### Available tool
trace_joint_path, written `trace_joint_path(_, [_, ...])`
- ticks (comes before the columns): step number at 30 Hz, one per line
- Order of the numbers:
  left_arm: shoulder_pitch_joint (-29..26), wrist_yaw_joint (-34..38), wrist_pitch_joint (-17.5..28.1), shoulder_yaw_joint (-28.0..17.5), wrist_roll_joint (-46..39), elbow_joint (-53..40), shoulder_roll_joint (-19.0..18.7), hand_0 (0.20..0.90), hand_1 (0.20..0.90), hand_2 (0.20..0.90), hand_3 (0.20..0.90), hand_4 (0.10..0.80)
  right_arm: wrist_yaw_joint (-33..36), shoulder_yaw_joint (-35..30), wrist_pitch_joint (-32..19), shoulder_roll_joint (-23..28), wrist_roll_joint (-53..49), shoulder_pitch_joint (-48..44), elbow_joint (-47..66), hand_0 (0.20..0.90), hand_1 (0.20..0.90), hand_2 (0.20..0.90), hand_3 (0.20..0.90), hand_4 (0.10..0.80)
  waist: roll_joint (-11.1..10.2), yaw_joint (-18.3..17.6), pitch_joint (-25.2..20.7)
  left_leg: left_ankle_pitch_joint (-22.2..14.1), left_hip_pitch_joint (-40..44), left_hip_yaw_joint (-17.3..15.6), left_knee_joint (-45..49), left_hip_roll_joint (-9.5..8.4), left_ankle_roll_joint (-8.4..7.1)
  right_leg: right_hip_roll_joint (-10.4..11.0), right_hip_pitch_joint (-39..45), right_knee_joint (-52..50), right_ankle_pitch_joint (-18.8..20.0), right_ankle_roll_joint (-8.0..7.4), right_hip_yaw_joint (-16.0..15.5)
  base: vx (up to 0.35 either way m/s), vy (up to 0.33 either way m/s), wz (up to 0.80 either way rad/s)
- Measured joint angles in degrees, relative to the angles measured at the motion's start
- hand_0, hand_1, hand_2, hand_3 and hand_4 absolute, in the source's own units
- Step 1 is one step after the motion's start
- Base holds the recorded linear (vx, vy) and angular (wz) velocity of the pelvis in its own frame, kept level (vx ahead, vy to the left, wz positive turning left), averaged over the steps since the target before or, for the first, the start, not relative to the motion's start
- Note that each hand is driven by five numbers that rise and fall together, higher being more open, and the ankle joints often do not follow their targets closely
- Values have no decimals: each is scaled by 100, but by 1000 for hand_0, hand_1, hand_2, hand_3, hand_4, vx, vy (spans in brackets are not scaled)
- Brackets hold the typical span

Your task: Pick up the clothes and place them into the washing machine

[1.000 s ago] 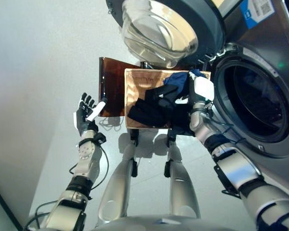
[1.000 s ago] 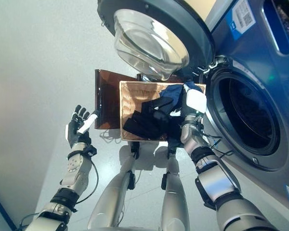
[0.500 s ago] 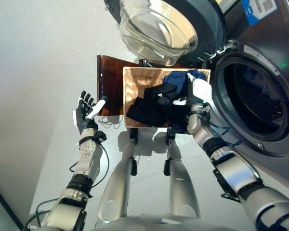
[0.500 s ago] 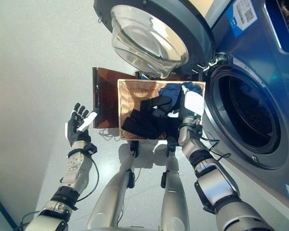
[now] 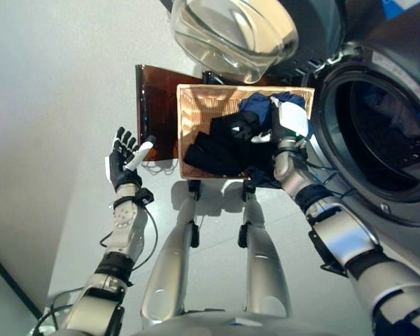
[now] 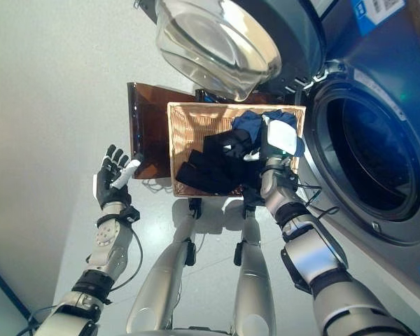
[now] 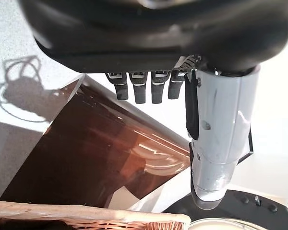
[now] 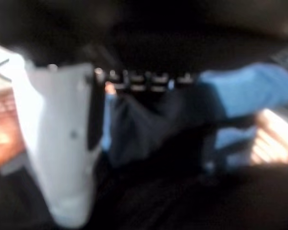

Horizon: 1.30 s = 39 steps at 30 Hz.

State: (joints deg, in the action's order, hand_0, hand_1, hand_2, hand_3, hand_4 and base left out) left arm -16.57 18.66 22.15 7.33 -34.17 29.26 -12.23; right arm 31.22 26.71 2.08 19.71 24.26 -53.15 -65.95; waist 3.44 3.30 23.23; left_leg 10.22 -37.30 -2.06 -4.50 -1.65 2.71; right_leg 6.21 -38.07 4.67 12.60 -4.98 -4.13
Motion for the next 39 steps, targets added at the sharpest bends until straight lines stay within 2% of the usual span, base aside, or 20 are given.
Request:
trace_joint_path(9, [-86, -43, 6, -5, -1, -262, -130, 900, 900, 900, 900, 800, 19, 82, 45, 259, 20, -518, -84, 900, 900, 900, 900, 800, 21, 64, 88, 39, -239, 1, 0, 8, -53, -9, -248, -1, 6, -4, -2, -9, 2, 1])
trace_joint_path(15, [-140, -42, 5, 4, 4, -273, -129, 900, 900, 900, 900, 800, 19, 85, 49, 253, 126, -590, -110, 900, 900, 900, 900, 800, 19, 55, 105, 38, -292, 10, 0, 10, -56, -8, -288, -1, 6, -3, -11, -8, 1, 2])
trace_joint_path(16, [-148, -42, 6, 4, 4, -294, -131, 900, 900, 900, 900, 800, 34, 85, 46, 260, 130, -633, -110, 801, 801, 801, 801, 729, 19, 51, 105, 48, -339, 10, 0, 10, -68, -9, -348, -22, 6, -4, -10, 0, 0, 0])
trace_joint_path(17, [-166, -41, 5, 2, 4, -294, -130, 900, 900, 900, 900, 800, 48, 84, 49, 266, 131, -688, -109, 579, 579, 579, 579, 571, 19, 46, 105, 61, -391, 10, 0, 11, -83, -8, -409, -41, 8, -3, -10, 0, 0, 0])
trace_joint_path(19, [-179, -24, 13, -9, 5, -297, -131, 900, 900, 900, 900, 800, 64, 83, 53, 277, 131, -736, -112, 233, 233, 233, 233, 324, 19, 43, 105, 78, -431, 12, 0, 12, -95, -9, -452, -53, 15, 0, -10, 0, 0, 0])
trace_joint_path(20, [-177, -15, 12, -11, 5, -297, -141, 900, 900, 900, 900, 800, 62, 83, 53, 269, 131, -734, -128, 200, 200, 200, 200, 300, 19, 44, 105, 79, -426, 13, 0, 13, -98, -10, -448, -54, 15, -1, -11, 0, 0, 0])
trace_joint_path(39, [-293, 6, 12, -12, 11, -296, -167, 900, 900, 900, 900, 800, -140, 78, 176, 283, 128, -824, -138, 200, 200, 200, 200, 300, 21, 92, 106, 90, -413, 11, 2, 18, -108, -3, -434, -52, 40, 21, -13, 0, 0, 0])
